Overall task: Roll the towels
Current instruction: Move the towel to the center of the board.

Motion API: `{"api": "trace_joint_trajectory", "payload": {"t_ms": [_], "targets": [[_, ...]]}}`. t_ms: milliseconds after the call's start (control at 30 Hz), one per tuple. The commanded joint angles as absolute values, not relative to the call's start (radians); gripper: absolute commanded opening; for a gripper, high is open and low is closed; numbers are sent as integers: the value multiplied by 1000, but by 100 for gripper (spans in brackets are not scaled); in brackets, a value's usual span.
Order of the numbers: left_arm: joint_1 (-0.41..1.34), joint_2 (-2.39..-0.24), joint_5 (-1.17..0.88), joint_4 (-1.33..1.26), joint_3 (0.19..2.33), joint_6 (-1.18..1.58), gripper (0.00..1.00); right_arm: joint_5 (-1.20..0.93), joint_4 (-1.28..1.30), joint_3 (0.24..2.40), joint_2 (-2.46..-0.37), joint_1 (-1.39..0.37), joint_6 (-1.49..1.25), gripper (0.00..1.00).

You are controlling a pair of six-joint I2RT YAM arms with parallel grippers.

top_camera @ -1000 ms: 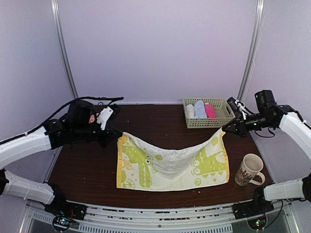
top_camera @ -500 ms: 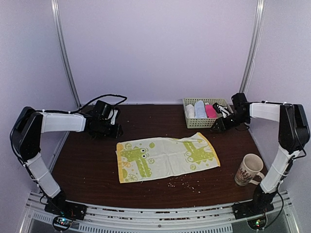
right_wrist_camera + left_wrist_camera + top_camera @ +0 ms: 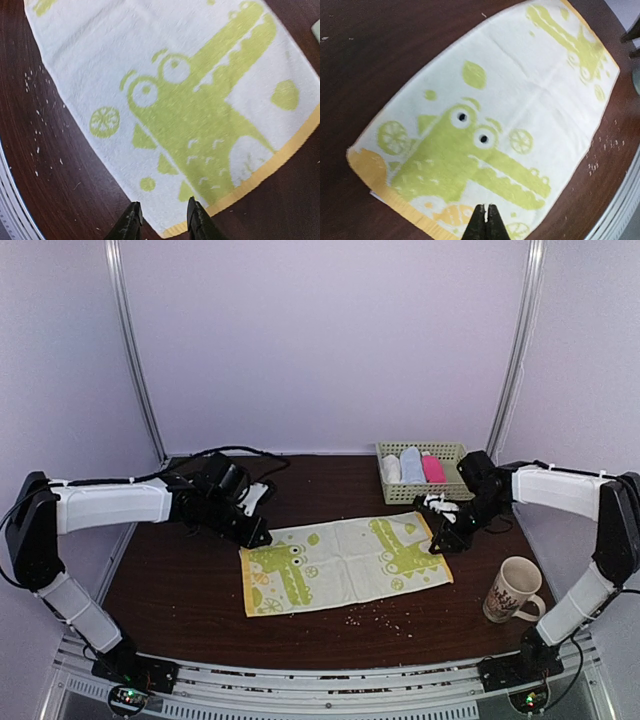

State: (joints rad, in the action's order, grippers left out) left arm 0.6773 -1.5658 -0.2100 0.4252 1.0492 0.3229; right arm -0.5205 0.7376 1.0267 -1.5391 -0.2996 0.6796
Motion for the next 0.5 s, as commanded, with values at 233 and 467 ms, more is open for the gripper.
{"api": "trace_joint_trajectory", "payload": {"t_ms": [233,467], "targets": [[712,-1661,-363,464,896,299,0,-277,702,967,-1664,-409,692,25],[712,-1697,-306,528,875,289,0,-223,748,914,-1662,-477,708,25]]}}
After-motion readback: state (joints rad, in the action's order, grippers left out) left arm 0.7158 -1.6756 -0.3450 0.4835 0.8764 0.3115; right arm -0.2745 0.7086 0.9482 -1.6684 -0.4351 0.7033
